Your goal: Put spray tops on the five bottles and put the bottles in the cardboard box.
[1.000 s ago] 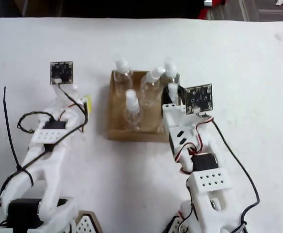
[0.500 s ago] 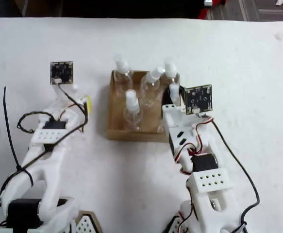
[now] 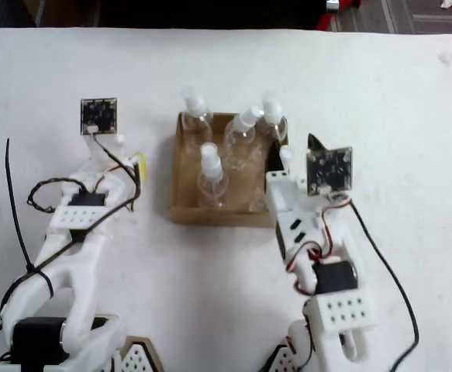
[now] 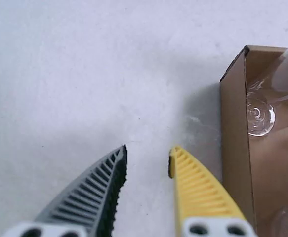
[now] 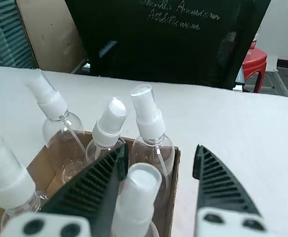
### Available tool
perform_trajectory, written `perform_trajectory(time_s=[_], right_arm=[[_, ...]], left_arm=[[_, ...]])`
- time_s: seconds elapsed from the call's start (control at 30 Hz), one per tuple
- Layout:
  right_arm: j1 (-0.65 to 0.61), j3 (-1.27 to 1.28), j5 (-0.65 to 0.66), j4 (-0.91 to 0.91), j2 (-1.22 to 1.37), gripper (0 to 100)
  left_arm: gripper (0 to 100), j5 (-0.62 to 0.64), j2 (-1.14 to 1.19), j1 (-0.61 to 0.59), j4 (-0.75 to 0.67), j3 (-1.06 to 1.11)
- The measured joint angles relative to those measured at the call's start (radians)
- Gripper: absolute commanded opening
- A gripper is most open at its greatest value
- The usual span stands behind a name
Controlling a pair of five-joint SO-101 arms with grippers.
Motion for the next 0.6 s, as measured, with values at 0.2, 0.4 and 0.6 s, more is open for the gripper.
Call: perform_trajectory(time_s=[0.2, 0.4, 0.6], right_arm=[[0.002, 0.014, 0.000, 0.152, -0.241, 18.8], [0.094, 0.021, 0.000, 0.152, -0.298, 9.6], [0.163, -0.034, -0.072, 0.143, -0.196, 3.6]], left_arm=[[14, 0.000, 0.000, 0.000, 0.000, 0.000], [14, 0.000, 0.000, 0.000, 0.000, 0.000], [14, 0.000, 0.000, 0.000, 0.000, 0.000]])
